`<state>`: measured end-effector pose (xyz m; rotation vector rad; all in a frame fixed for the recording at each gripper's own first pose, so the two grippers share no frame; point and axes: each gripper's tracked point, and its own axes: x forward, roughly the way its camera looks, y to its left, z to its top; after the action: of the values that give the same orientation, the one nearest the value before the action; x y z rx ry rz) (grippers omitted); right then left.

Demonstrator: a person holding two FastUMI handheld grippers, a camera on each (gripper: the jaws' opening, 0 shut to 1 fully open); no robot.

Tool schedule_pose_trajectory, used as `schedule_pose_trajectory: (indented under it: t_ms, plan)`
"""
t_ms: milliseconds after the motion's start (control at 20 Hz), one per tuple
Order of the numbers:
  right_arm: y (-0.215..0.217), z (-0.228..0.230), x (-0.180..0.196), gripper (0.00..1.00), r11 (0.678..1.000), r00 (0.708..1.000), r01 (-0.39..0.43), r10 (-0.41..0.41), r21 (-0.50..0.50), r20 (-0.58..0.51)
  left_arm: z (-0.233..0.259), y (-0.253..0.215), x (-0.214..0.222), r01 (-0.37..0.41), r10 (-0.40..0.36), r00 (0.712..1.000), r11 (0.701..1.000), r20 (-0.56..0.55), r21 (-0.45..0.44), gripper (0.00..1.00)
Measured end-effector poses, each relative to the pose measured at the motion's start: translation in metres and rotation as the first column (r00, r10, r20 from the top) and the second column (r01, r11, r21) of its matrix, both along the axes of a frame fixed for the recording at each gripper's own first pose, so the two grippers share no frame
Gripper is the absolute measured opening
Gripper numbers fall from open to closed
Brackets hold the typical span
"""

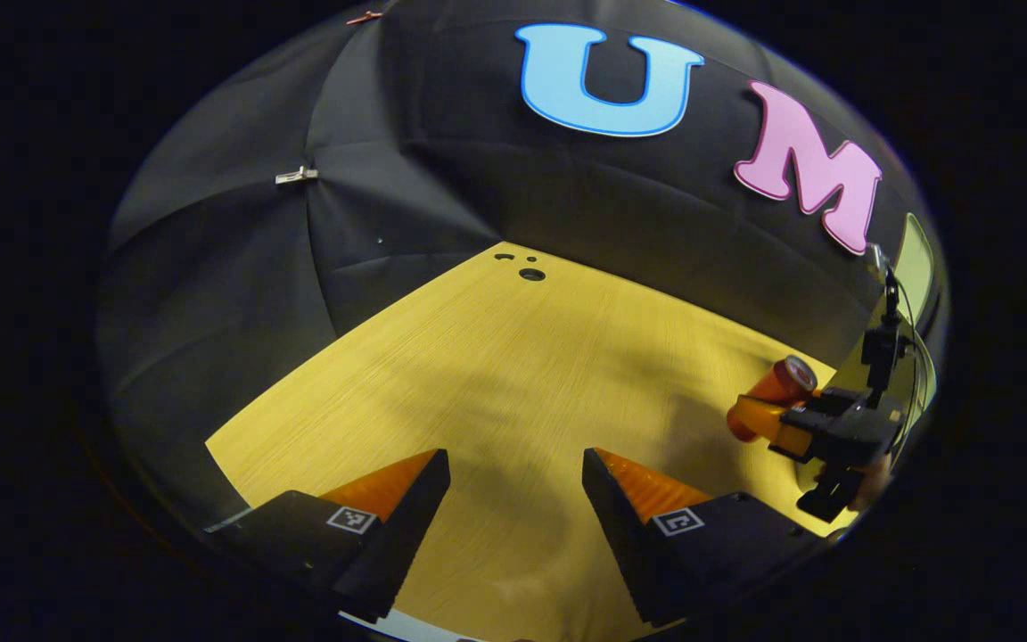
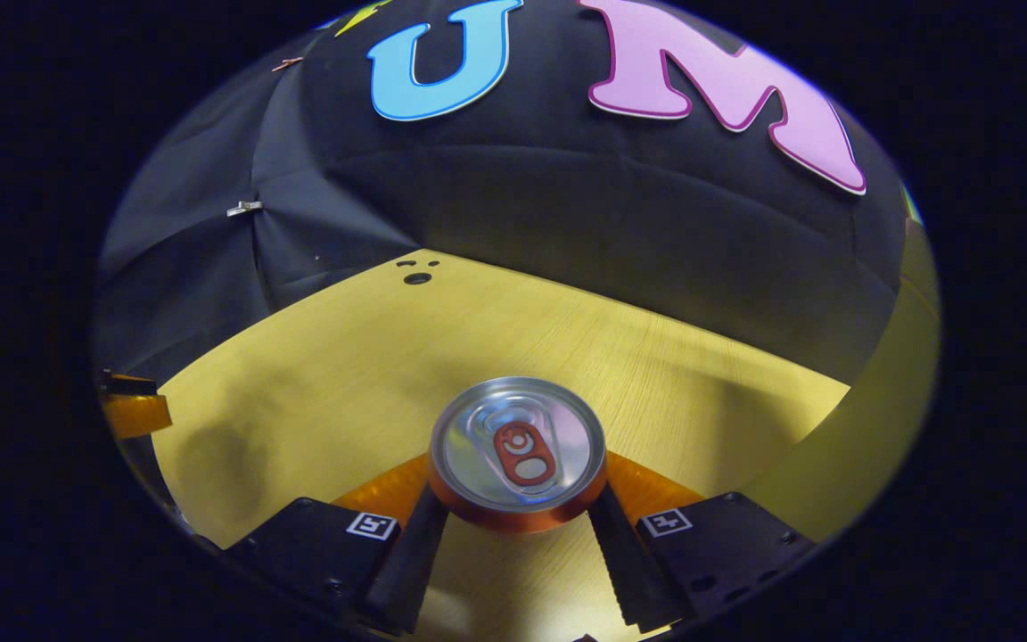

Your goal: Press the lid of the desktop garbage bin to open it, pick up the crumpled paper on the desktop and throw it into the bin, then pick up the pop can on the desktop and drop it into the bin, and finally close the garbage bin lid.

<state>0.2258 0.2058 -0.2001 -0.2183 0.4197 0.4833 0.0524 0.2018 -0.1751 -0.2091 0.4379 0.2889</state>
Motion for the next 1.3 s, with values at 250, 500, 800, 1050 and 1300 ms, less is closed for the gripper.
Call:
schedule_pose_trajectory:
  t_ms: [250, 500, 800, 1050, 1300]
  plan:
    - [-0.008, 0.043, -0.023, 0.83, 0.999, 1.000, -0.005, 0.005, 0.038, 0.021, 0.008, -0.022, -0.001, 0.042, -0.042, 0.999, 0.999, 0.012, 0.000, 0.96]
    - [-0.017, 0.088, -0.039, 0.83, 0.999, 0.997, -0.023, 0.020, 0.039, 0.069, 0.023, -0.037, -0.002, 0.086, -0.086, 0.996, 0.996, 0.024, 0.011, 0.96]
    - [-0.031, 0.154, -0.045, 0.83, 0.998, 0.985, -0.035, 0.026, 0.049, 0.168, 0.043, -0.055, -0.003, 0.139, -0.142, 0.989, 0.989, 0.047, 0.047, 0.96]
    - [-0.054, 0.202, -0.054, 0.83, 0.999, 0.967, -0.017, 0.005, 0.046, 0.255, 0.052, -0.068, -0.003, 0.153, -0.156, 0.986, 0.986, 0.054, 0.064, 0.96]
    - [-0.079, 0.249, -0.062, 0.83, 0.998, 0.948, 0.000, -0.022, 0.066, 0.317, 0.055, -0.081, -0.003, 0.171, -0.176, 0.983, 0.981, 0.059, 0.089, 0.96]
